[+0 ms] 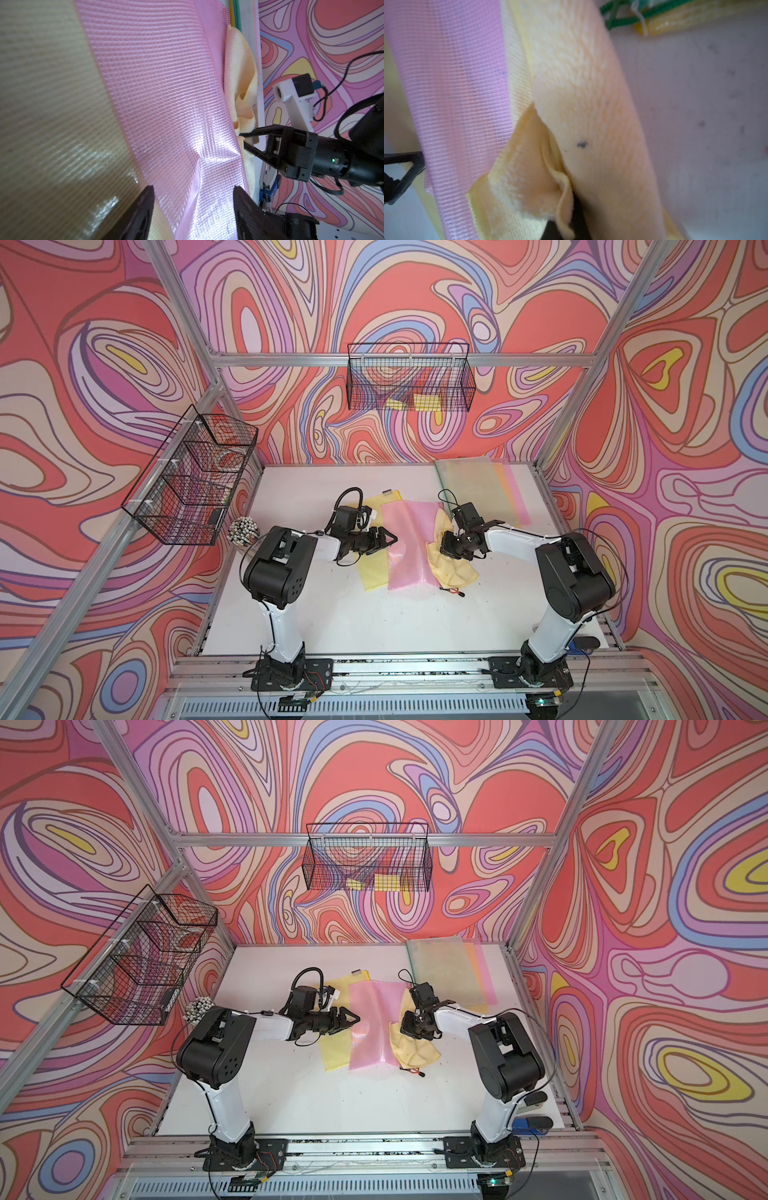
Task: Wipe the document bag
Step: Wipe the dirt from the document bag.
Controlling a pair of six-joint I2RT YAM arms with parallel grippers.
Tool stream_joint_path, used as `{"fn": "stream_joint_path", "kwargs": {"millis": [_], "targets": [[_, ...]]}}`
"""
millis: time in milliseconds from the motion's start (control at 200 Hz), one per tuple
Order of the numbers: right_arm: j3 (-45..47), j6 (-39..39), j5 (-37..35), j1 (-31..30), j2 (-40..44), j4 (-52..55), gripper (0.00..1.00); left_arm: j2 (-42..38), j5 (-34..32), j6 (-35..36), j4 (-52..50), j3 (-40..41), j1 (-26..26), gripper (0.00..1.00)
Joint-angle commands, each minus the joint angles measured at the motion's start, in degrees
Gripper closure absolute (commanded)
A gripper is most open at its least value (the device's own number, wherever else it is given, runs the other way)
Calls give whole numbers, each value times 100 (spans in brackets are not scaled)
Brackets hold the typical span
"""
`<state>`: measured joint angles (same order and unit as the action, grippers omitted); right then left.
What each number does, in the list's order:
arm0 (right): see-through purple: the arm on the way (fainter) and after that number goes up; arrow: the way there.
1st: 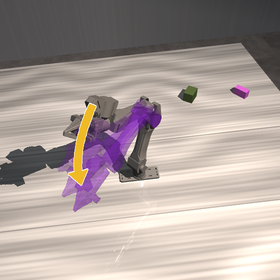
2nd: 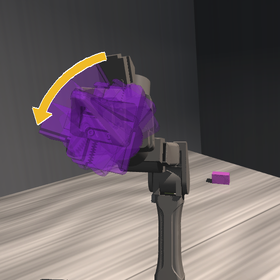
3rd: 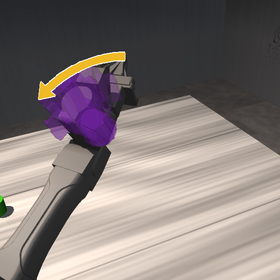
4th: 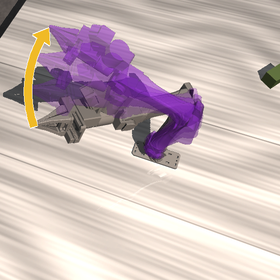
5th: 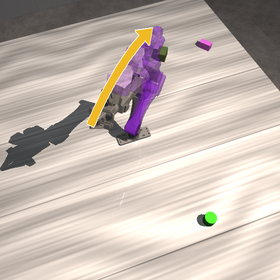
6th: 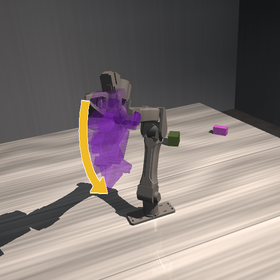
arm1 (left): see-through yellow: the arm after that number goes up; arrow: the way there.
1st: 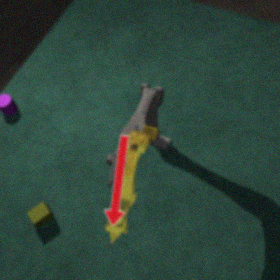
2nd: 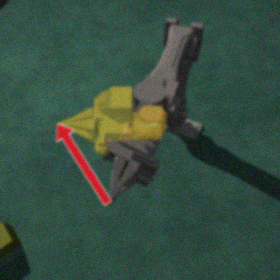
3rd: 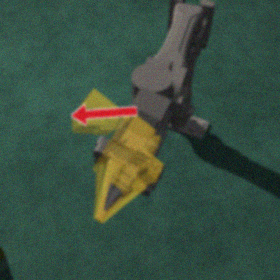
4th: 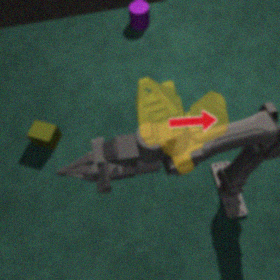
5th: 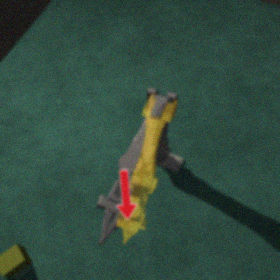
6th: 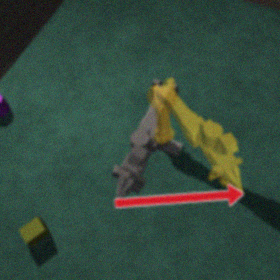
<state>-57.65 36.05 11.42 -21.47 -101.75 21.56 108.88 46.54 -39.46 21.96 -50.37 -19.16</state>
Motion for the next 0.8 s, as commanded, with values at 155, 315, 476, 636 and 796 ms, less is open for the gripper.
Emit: {"fn": "stream_joint_path", "kwargs": {"millis": [155,315,476,636,796], "targets": [[-10,-30,-5,-98,-216,94,100,-16,452,-527,986,207,-87,37],[17,-37,-7,-111,-231,94,100,-108,396,-407,621,241,-85,41],[33,-51,11,-113,-250,78,100,-286,219,-315,436,538,-88,42],[27,-62,27,-120,-284,58,100,-346,123,-224,260,748,-84,43],[34,-56,35,-128,-295,50,100,-261,148,-442,621,900,-111,46]]}}
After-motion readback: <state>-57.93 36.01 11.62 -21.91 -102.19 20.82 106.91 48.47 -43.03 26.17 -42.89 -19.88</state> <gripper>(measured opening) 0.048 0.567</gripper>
